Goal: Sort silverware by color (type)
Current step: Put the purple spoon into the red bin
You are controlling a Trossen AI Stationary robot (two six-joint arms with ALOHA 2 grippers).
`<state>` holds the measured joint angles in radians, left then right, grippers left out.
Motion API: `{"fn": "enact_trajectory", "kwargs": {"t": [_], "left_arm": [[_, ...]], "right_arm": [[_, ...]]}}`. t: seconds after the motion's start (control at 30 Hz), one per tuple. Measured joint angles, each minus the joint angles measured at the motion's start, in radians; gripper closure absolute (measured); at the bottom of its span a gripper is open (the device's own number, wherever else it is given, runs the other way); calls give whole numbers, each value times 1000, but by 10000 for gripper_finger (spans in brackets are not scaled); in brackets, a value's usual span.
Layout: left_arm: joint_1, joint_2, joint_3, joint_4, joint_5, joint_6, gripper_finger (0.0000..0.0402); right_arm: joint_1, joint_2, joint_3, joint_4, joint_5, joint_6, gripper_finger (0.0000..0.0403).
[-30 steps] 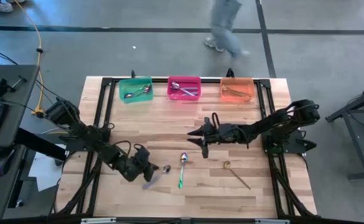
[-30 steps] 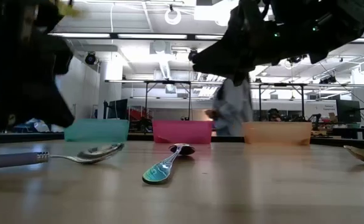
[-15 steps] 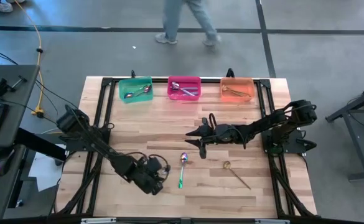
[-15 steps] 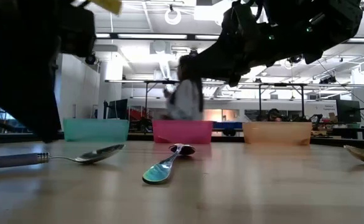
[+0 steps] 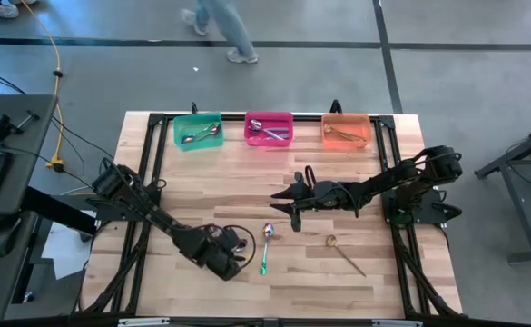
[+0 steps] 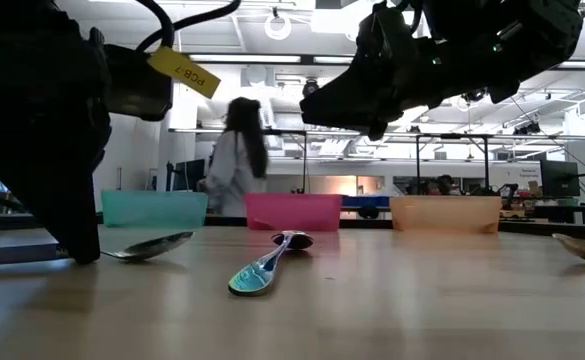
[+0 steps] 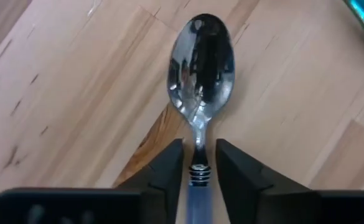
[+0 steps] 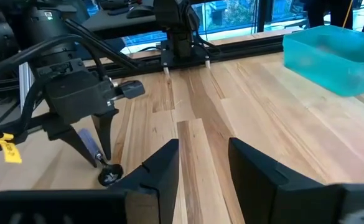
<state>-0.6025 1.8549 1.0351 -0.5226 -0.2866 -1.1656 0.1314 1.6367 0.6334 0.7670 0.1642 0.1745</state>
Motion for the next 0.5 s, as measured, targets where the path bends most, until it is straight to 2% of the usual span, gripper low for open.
{"fn": "enact_trajectory", "kwargs": {"t": [0.2,0.5], "left_arm": [[12,-1,-15,-43,63,58,388],[42,-21,-25,-43,102,170,398]], "right_arm": [[0,0,0,0,0,-26,279],[-32,0,0,0,0,-45,279]]}}
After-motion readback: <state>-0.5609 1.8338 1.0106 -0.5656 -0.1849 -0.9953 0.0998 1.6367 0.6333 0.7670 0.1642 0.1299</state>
